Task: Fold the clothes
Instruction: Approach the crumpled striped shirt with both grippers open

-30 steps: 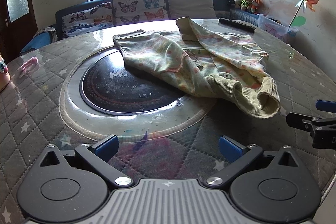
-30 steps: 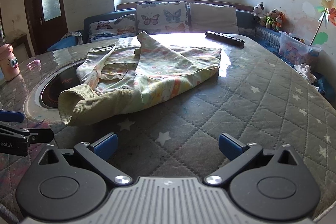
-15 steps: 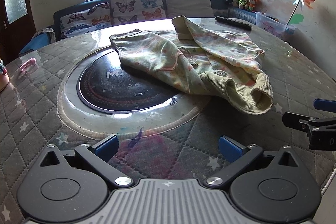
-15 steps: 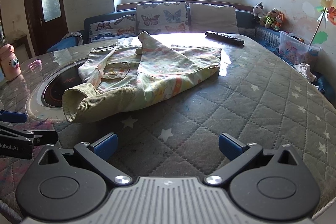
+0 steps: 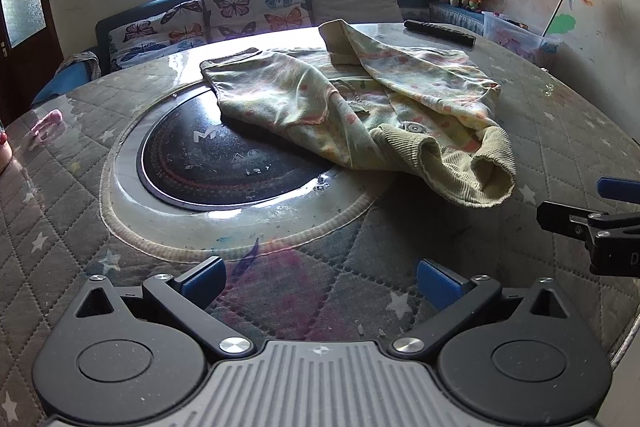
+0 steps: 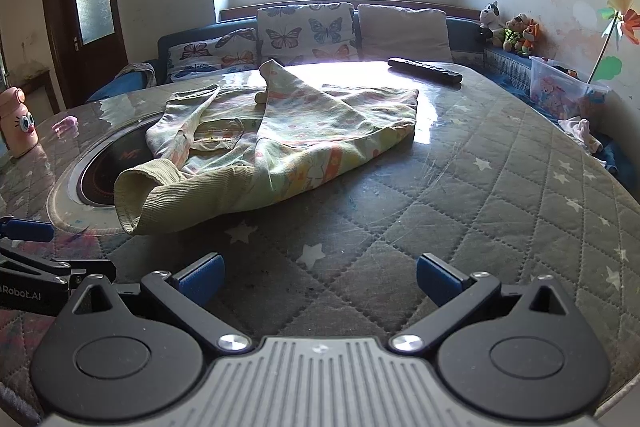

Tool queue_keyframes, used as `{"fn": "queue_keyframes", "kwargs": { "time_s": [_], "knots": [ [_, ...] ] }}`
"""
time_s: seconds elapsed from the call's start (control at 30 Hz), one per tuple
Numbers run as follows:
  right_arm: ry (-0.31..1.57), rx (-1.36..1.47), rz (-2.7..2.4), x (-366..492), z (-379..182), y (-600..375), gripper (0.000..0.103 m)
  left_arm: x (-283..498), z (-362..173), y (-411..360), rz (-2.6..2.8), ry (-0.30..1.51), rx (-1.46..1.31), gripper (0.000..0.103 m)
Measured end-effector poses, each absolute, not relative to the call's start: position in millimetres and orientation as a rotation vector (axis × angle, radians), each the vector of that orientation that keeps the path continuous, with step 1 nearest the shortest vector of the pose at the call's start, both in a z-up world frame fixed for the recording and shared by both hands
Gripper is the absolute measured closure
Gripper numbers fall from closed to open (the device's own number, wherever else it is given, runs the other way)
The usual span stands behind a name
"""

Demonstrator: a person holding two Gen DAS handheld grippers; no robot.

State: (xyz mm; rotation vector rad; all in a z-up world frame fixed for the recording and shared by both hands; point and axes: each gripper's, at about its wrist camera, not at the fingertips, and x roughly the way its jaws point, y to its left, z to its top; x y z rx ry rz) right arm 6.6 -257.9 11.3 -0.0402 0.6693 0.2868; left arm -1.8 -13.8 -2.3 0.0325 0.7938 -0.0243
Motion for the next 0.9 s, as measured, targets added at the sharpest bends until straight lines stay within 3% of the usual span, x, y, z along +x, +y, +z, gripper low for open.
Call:
{"fn": "queue_keyframes", "kwargs": {
  "time_s": [0.9],
  "knots": [
    [0.686,-0.049,0.269,24,12,-255,0.000,21,-2,-13,-0.033,0.806,0.047,0.000]
  ]
}}
